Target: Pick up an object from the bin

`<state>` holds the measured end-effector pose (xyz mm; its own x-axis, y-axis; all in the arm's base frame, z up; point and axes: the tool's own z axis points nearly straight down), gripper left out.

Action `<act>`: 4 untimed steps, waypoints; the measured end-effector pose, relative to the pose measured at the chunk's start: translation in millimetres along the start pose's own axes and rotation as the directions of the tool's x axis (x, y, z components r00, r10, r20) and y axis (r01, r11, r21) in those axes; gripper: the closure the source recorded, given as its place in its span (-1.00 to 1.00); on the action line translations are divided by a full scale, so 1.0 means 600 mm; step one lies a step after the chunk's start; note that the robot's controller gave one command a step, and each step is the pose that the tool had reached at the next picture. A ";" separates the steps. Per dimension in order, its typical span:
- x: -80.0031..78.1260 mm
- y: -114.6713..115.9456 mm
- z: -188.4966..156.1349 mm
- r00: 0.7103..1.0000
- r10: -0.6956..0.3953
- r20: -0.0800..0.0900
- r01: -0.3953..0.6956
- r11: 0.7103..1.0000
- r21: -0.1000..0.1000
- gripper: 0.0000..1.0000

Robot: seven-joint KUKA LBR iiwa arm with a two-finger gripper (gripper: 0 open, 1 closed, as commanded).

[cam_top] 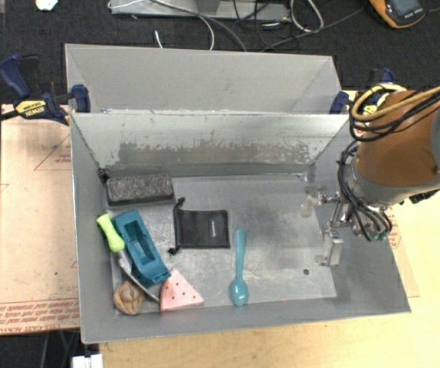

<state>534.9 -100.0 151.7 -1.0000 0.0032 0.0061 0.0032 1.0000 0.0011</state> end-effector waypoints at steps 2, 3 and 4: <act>-0.038 0.089 0.084 0.949 -0.315 0.013 0.315 0.949 0.006 -1.00; -0.050 0.131 0.098 0.901 -0.433 0.008 0.433 0.901 0.004 -1.00; -0.045 0.198 0.087 0.822 -0.570 0.009 0.570 0.822 0.001 -1.00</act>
Offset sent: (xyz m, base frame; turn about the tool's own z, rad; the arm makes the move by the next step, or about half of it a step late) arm 0.0290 0.0812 -0.0817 -0.4795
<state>561.7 18.8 99.7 -0.8237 -0.5670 -0.0045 -0.5670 0.8237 0.0031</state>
